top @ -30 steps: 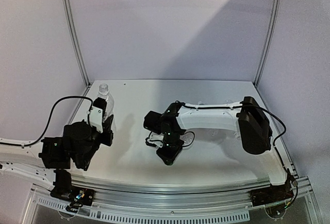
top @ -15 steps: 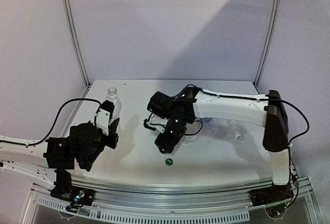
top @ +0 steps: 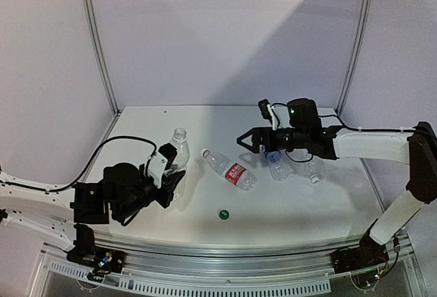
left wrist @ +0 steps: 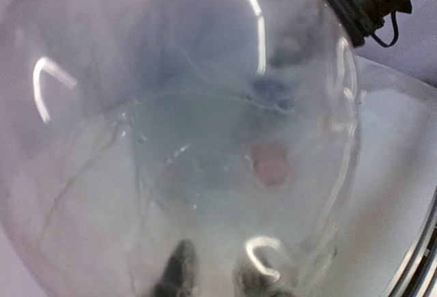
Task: Unscrew the bottle caps
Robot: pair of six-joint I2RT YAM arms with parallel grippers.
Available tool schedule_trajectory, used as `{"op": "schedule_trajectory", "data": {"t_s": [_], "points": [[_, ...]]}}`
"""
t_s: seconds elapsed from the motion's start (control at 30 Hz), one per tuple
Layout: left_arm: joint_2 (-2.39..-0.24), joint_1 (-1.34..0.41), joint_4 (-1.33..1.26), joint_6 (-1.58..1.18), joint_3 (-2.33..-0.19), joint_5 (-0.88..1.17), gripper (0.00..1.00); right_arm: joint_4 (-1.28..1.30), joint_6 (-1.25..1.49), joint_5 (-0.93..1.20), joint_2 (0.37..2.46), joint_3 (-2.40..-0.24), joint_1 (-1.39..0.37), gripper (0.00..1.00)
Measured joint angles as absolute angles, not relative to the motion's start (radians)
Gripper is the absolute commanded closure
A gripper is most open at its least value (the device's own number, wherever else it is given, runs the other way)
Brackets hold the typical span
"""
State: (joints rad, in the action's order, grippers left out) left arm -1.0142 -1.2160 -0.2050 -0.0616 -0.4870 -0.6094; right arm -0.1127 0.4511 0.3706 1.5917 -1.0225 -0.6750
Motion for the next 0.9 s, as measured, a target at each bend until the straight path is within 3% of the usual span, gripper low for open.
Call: {"op": "schedule_trajectory", "data": {"t_s": [0.17,0.3,0.57,0.7,0.9], "points": [[-0.971,-1.161,-0.245,-0.083,-0.450,-0.466,0.75,-0.171,0.350,0.371,1.477,-0.973,-0.777,0.01],[-0.981,-1.143,-0.262,-0.095,-0.443,-0.382,0.75,-0.458,0.369,0.503,1.444,-0.896,-0.767,0.01],[-1.039,-1.122,-0.272,-0.109,-0.443,-0.349,0.75,-1.018,0.963,0.822,1.818,-0.934,-0.709,0.01],[-1.047,-1.111,-0.271,-0.117,-0.444,-0.352,0.75,-0.929,0.921,0.781,1.735,-0.839,-0.719,0.01],[-1.064,-1.108,-0.268,-0.124,-0.445,-0.348,0.75,-0.476,0.511,0.533,1.452,-0.979,-0.868,0.15]]}}
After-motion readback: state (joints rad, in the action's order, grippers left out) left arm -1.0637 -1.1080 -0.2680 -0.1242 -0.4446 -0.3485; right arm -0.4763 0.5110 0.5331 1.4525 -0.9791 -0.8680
